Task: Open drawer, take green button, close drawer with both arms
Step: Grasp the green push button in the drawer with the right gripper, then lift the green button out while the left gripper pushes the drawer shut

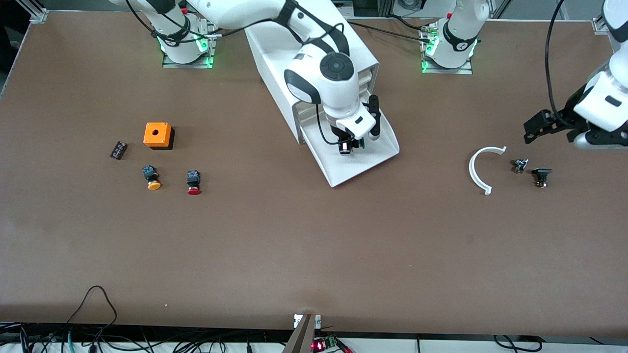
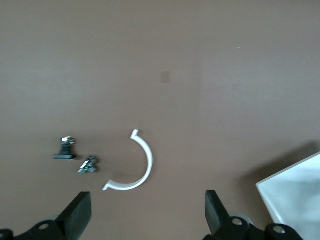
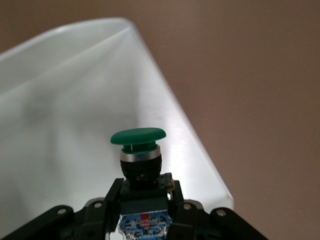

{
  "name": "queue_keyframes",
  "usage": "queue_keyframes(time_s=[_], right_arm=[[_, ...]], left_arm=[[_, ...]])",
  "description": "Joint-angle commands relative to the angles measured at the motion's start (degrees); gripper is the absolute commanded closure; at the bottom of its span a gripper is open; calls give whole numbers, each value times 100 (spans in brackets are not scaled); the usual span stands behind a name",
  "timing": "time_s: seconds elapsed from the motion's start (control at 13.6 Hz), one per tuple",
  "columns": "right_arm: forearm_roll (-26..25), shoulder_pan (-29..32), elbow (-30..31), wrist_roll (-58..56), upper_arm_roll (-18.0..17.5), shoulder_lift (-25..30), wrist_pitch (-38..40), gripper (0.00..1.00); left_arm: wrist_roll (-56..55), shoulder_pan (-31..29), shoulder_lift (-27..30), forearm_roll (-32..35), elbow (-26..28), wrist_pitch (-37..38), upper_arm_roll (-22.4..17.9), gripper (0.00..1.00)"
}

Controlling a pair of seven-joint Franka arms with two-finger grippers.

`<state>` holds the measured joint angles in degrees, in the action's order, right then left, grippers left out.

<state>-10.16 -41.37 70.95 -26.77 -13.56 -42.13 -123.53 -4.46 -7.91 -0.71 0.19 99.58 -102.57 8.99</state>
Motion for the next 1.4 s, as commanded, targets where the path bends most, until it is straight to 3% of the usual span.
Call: queue_keyframes(time_s=[0.0, 0.07, 0.29, 0.59, 0.81, 0.96, 1.11, 1.33], right_arm=[[-48, 637, 174, 1352, -68, 572, 92, 83], [-74, 805, 235, 2150, -7, 731, 127, 83], [22, 1121, 665, 3992, 643, 1074, 450, 83], [172, 1789, 1262, 4671, 670, 1277, 901, 83], [172, 2211, 1956, 4786, 670, 1382, 840, 82], [189, 2387, 2483, 4821, 670, 1391, 455, 82], [190, 2459, 3238, 5319, 670, 1461, -404, 82], [181, 2450, 3864, 5848, 626, 1470, -1136, 82]], left_arm=[[-596, 35, -411, -222, 210, -612, 173, 0], [-991, 166, -577, -230, 403, -972, 226, 0], [-2519, 965, -1253, -186, 887, -2447, 226, 0], [-3726, 1589, -2167, -160, 1020, -3426, 174, 0], [-4237, 2222, -2608, -151, 1029, -3718, -230, 0], [-4589, 2425, -2627, -204, 1282, -3892, -222, 0], [-4643, 2741, -2627, -222, 1782, -4322, -222, 0], [-4634, 2935, -2574, -222, 2065, -4333, -56, 0]])
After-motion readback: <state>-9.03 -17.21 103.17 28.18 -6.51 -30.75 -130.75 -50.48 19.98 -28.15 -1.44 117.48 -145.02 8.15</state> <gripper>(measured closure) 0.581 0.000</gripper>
